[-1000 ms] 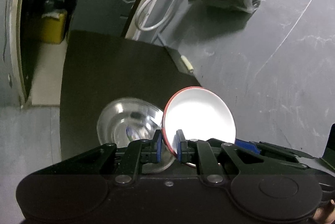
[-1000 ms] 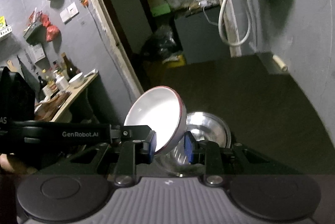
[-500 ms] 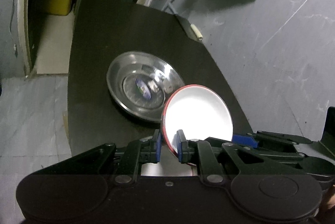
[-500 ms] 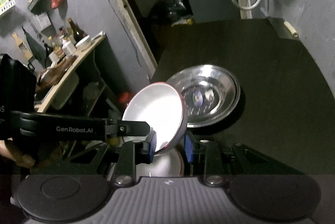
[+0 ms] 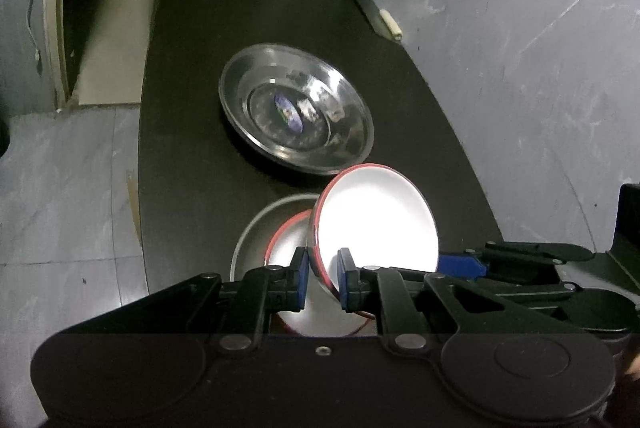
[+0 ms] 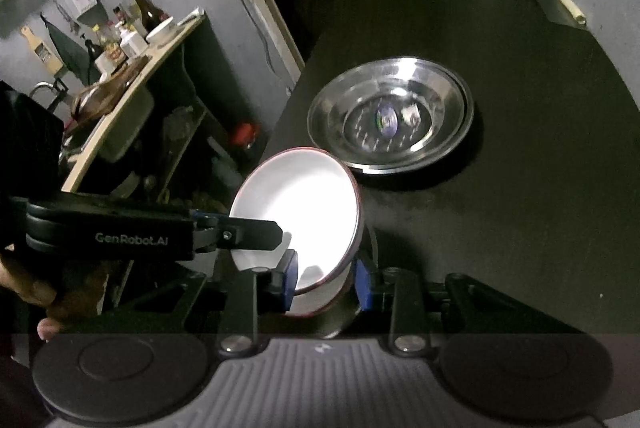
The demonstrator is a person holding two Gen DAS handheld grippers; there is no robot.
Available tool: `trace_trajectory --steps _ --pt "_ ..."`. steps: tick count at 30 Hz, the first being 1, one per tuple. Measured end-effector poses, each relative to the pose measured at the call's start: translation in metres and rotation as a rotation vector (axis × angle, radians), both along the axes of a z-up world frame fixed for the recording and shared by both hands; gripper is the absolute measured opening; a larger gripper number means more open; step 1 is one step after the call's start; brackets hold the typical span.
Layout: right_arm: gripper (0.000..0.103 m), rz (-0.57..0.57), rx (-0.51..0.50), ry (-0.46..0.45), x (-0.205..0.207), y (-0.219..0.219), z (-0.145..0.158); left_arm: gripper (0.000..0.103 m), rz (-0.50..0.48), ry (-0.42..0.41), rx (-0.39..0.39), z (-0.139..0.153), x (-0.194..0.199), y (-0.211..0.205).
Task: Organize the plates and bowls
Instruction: 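Lower the second white bowl into the first white bowl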
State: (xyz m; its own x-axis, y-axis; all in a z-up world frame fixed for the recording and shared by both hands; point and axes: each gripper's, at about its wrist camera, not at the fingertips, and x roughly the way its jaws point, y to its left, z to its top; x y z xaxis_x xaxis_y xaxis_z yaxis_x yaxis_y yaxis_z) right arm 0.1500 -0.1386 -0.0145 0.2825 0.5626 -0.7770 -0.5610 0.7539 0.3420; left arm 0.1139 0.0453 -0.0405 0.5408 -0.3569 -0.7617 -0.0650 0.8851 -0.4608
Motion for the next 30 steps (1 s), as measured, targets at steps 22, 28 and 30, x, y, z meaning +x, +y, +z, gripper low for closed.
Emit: trace_trajectory --steps 22,28,30 --pt "0.035 0.065 -0.054 0.053 0.004 0.01 -0.008 0.016 0.018 0.125 -0.027 -0.014 0.0 0.005" --pt "0.035 0.076 -0.052 0.059 0.006 0.011 -0.009 0.018 0.014 0.133 -0.004 -0.012 0.002 0.001" --pt "0.035 0.079 -0.05 0.06 0.007 0.011 -0.01 0.019 0.013 0.135 0.003 -0.011 0.002 0.0"
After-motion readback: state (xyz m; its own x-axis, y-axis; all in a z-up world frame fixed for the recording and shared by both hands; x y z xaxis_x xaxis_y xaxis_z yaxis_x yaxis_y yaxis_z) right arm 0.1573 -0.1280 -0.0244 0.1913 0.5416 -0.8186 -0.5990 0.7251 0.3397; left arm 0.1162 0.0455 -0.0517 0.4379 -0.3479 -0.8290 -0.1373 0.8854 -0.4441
